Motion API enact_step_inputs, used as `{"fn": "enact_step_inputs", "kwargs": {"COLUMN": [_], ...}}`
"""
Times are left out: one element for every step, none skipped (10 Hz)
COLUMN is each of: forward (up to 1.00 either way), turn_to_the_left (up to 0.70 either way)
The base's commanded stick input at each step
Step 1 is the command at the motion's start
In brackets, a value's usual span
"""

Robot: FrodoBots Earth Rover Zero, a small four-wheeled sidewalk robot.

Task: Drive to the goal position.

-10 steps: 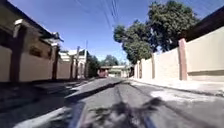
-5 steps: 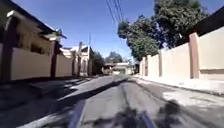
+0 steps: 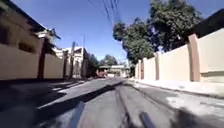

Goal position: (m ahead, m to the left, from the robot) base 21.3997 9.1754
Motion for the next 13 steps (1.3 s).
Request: {"fn": "enact_step_inputs", "kwargs": {"forward": [1.00,1.00,1.00,1.00,1.00,1.00,1.00,1.00,1.00,1.00,1.00,1.00,0.69], "turn_to_the_left": [0.00,0.00,0.00,0.00,0.00,0.00,0.00,0.00,0.00,0.00,0.00,0.00,0.00]}}
